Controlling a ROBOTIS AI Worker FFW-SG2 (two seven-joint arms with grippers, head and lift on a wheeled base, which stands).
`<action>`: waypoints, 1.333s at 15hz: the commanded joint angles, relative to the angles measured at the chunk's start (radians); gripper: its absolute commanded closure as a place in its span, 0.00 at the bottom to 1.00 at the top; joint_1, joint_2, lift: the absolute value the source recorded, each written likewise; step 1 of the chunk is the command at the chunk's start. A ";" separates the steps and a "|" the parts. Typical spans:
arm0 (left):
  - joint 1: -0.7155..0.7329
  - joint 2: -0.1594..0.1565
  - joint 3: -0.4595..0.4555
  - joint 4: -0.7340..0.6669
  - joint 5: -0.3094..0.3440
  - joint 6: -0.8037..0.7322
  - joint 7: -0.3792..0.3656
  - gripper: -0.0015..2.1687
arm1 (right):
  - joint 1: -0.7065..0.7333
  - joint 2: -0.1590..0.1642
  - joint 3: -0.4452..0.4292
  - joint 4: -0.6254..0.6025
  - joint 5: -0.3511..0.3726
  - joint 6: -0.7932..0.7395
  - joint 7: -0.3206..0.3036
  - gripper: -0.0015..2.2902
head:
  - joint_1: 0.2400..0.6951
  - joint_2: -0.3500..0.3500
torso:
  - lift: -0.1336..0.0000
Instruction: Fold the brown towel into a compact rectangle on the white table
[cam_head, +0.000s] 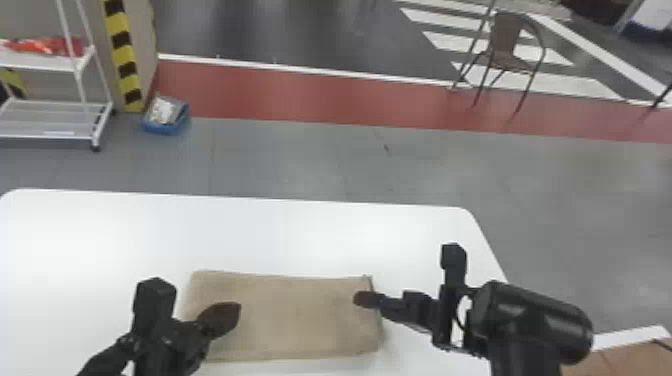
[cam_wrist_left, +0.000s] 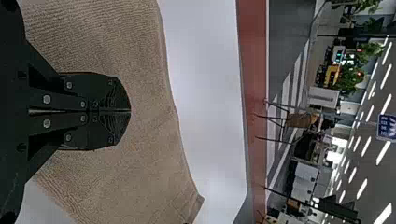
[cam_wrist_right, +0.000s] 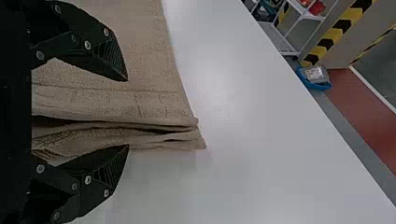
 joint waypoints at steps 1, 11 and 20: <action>0.000 0.002 -0.001 -0.003 -0.005 0.014 0.000 0.79 | -0.009 -0.004 0.007 0.006 0.022 0.042 0.010 0.21 | 1.00 0.14 | 1.00; 0.012 0.001 -0.006 -0.016 -0.025 0.056 0.002 0.79 | -0.014 -0.026 0.021 -0.010 0.056 0.094 0.013 0.21 | 1.00 0.12 | 1.00; 0.011 0.001 -0.004 -0.021 -0.029 0.084 0.002 0.83 | -0.003 -0.029 0.033 -0.099 0.058 0.156 0.083 0.54 | 1.00 0.12 | 1.00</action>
